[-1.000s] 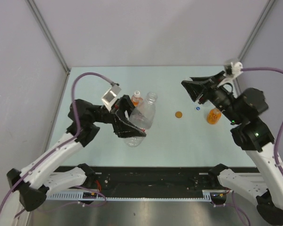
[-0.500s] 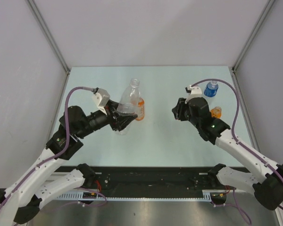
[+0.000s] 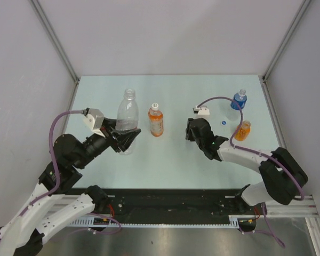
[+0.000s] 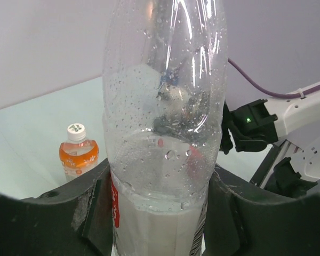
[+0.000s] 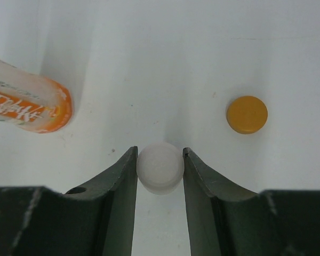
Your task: Unscrew the bottle caps
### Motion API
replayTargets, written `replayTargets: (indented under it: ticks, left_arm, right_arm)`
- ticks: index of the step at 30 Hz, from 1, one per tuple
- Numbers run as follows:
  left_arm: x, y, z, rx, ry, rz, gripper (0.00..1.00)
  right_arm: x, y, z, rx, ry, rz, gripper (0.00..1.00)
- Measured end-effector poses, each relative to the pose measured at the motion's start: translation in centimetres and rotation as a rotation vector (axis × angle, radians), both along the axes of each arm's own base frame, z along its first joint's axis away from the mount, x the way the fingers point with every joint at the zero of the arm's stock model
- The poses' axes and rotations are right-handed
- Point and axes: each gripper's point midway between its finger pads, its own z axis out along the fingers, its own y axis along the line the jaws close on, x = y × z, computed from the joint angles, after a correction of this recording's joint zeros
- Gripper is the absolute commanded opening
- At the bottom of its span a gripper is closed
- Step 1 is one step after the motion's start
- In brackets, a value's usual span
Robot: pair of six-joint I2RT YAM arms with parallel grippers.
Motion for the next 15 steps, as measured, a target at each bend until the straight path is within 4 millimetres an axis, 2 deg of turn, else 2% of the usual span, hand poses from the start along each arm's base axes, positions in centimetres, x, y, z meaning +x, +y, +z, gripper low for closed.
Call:
replayTargets:
  ticks: [6, 15]
  left_arm:
    - [0.0, 0.6, -0.9, 0.016, 0.022, 0.024, 0.0]
    - [0.0, 0.7, -1.2, 0.021, 0.028, 0.03, 0.0]
  right_arm:
    - [0.9, 0.2, -3.8, -0.045, 0.041, -0.029, 0.0]
    - [1.7, 0.8, -6.8, -0.046, 0.07, -0.035, 0.0]
